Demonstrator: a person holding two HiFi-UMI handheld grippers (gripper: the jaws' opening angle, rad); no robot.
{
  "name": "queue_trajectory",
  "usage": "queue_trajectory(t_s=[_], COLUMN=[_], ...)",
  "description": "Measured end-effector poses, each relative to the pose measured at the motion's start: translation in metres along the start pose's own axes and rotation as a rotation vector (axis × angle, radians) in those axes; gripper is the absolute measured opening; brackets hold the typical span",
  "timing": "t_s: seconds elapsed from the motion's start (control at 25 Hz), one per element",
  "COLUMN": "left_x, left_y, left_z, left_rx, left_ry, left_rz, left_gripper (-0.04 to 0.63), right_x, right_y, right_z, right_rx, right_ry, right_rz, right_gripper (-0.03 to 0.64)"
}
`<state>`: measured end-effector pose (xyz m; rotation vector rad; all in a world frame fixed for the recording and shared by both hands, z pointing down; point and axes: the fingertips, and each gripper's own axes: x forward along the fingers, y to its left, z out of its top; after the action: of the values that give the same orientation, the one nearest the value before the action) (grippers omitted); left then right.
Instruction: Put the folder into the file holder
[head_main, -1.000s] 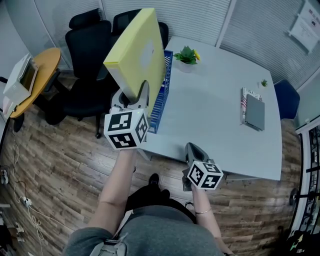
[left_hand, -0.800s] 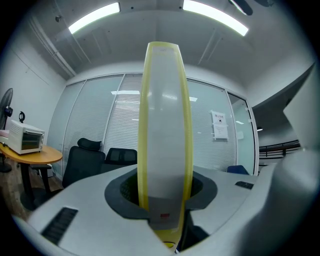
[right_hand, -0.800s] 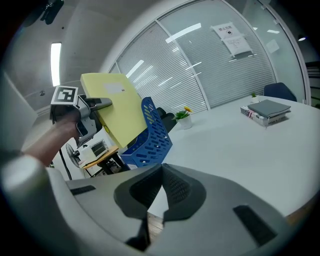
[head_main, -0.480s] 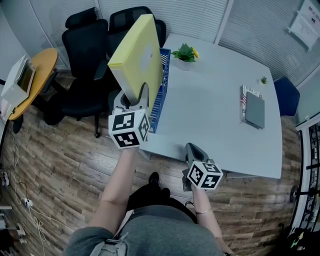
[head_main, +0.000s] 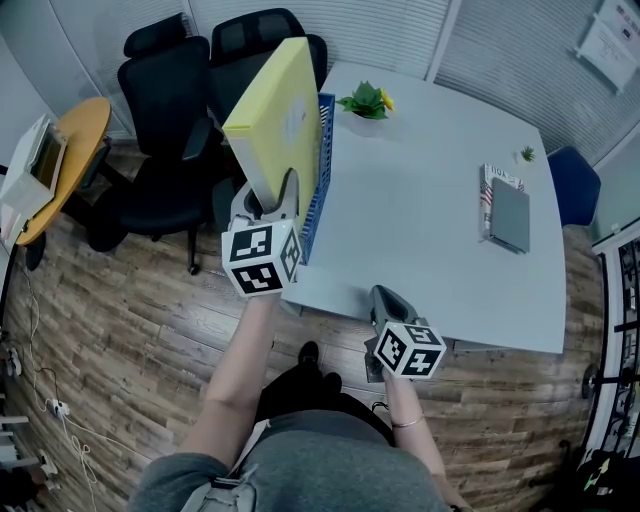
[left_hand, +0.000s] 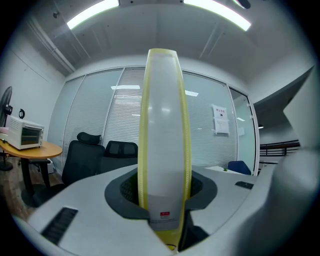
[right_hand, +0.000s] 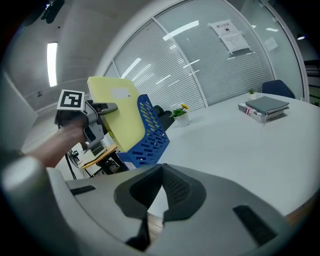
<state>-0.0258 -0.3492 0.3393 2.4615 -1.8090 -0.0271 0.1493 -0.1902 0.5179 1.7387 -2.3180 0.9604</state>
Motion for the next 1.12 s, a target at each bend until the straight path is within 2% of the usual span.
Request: queue_trajectory(t_s=[0.52,1.12], left_x=[0.003,0.004], left_y=[-0.004,-0.002], left_z=[-0.027,-0.072], left_rx=[0.004,0.032], left_ry=[0.039,0.152], left_rz=[0.004,0.005], left_gripper=[0.158,0.175], right_x=[-0.003,0.0], right_y=[-0.011,-0.006], right_z=[-0.003,-0.006], right_rx=[0.02,0.009], right_ry=[0.008,0.019], right_rz=[-0.018,-0.007], right_gripper=[0.008,0.008])
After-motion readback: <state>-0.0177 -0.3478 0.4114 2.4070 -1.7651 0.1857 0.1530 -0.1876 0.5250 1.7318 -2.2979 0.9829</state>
